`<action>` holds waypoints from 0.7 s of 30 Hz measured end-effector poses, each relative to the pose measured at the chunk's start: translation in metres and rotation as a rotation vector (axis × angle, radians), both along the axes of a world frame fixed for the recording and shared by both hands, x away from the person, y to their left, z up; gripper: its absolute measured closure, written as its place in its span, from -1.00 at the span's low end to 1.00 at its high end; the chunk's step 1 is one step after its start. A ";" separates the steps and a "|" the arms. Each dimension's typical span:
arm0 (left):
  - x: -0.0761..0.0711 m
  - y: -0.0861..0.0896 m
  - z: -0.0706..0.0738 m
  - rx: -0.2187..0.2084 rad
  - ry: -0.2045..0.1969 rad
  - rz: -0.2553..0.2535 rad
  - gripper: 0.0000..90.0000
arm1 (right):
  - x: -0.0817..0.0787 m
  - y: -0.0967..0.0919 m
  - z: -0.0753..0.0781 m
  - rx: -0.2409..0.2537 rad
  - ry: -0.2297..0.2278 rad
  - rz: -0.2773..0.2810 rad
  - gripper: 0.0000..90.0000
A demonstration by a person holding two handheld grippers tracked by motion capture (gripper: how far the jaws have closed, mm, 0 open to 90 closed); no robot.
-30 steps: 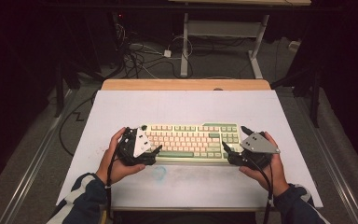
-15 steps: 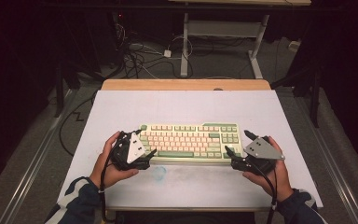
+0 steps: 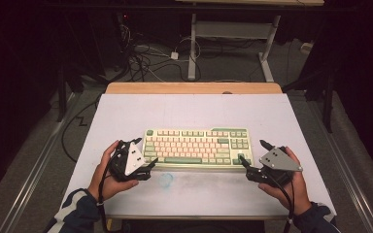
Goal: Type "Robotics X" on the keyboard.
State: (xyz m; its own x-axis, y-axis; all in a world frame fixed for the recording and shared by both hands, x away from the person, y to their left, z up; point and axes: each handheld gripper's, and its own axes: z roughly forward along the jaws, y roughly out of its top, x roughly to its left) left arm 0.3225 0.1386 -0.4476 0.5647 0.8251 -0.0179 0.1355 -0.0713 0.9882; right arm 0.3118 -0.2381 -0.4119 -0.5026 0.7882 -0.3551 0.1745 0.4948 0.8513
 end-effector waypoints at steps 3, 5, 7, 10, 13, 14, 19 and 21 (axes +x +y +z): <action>-0.003 0.003 -0.003 -0.002 0.008 0.002 -0.61 | -0.002 -0.003 -0.001 -0.012 -0.003 -0.010 -0.52; -0.005 0.005 -0.006 0.003 0.008 0.009 -0.61 | -0.003 -0.006 -0.002 -0.010 0.000 -0.015 -0.52; -0.006 0.007 -0.008 0.005 0.012 0.014 -0.61 | -0.004 -0.009 -0.003 -0.013 0.001 -0.023 -0.52; -0.007 0.011 -0.012 0.007 0.019 0.021 -0.61 | -0.005 -0.013 -0.006 -0.017 0.006 -0.032 -0.52; -0.007 0.015 -0.015 0.001 0.033 0.030 -0.61 | -0.006 -0.017 -0.010 -0.038 0.004 -0.044 -0.52; -0.006 0.016 -0.017 0.003 0.039 0.033 -0.62 | -0.006 -0.018 -0.011 -0.041 0.007 -0.049 -0.52; -0.005 0.022 -0.024 0.014 0.063 0.050 -0.66 | -0.003 -0.027 -0.017 -0.030 0.028 -0.069 -0.52; -0.006 0.023 -0.025 0.013 0.067 0.049 -0.66 | -0.003 -0.029 -0.019 -0.036 0.028 -0.080 -0.52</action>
State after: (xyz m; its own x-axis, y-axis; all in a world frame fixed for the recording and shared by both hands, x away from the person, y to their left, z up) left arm 0.3163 0.1612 -0.4730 0.5212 0.8523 -0.0432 0.2050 -0.0759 0.9758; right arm 0.3084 -0.2675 -0.4305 -0.4488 0.8133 -0.3702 0.2382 0.5082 0.8277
